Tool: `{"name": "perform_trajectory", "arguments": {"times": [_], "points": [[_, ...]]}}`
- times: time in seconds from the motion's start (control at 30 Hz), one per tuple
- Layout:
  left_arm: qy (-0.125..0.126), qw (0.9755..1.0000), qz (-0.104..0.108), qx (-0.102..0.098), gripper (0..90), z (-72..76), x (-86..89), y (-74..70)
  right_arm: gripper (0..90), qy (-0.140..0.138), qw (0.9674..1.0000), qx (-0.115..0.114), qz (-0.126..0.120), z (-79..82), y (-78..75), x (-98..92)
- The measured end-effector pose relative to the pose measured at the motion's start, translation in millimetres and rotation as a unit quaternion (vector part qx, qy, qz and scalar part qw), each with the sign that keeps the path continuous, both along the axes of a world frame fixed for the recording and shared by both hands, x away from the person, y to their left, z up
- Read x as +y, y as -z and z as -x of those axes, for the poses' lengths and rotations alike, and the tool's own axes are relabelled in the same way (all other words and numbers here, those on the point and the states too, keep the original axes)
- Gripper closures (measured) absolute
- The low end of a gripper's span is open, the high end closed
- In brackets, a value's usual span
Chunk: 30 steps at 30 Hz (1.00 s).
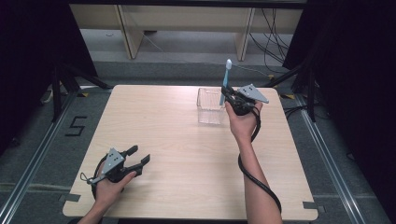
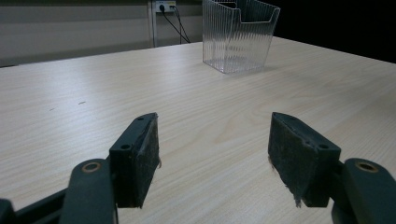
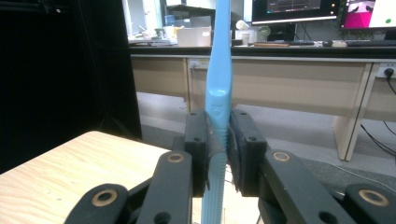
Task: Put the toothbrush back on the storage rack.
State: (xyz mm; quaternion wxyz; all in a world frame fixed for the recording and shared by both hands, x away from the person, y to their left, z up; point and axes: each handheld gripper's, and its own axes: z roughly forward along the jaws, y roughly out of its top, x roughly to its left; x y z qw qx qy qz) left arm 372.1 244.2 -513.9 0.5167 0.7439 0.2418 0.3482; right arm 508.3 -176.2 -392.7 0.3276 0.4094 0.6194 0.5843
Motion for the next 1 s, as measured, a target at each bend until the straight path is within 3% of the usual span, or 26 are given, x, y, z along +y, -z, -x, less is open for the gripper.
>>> {"name": "perform_trajectory", "arguments": {"times": [1.0], "points": [[0.002, 1.0, 0.002, 0.0, 33.3, 1.8, -1.3, 0.1, 78.6, 0.035, 0.9992, 0.007, 0.015, -14.8, 23.4, 0.5]]}}
